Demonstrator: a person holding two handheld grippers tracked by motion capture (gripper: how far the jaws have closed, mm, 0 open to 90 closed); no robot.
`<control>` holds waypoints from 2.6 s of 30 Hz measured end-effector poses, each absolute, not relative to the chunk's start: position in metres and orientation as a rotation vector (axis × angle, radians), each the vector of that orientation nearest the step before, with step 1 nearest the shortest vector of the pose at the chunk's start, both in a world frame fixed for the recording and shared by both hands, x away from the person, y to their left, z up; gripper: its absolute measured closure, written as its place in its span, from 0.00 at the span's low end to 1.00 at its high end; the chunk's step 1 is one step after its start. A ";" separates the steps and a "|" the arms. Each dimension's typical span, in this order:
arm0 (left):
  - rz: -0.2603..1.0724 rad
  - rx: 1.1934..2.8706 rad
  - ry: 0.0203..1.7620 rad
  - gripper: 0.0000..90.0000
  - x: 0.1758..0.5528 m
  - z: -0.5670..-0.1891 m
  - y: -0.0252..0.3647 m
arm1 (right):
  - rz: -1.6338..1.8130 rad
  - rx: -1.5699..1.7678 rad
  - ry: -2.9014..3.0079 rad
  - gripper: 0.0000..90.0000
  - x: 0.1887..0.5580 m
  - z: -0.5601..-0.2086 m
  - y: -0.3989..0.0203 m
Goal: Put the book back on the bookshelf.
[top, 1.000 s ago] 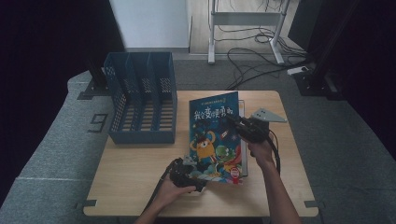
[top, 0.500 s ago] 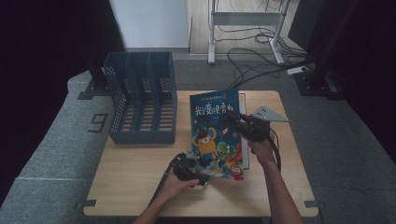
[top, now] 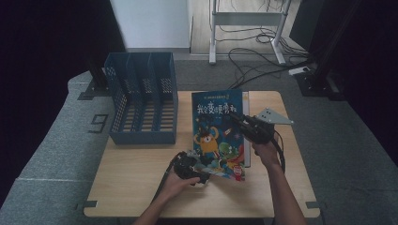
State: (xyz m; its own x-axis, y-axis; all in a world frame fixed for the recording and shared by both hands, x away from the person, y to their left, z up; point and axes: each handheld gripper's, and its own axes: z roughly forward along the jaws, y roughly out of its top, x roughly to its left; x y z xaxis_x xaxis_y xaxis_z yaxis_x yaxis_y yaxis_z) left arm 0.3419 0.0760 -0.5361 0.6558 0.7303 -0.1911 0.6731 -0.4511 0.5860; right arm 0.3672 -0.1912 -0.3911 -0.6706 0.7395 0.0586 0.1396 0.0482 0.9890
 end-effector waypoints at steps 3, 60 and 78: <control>0.116 2.233 1.088 0.01 0.344 -0.536 0.076 | 1.681 0.876 1.855 0.85 0.367 -0.391 -0.192; 0.201 2.210 1.163 0.07 0.351 -0.534 0.080 | 1.717 0.739 1.963 0.89 0.332 -0.393 -0.210; 0.350 2.006 1.124 0.16 0.348 -0.501 0.097 | 1.719 0.706 1.949 0.89 0.312 -0.401 -0.215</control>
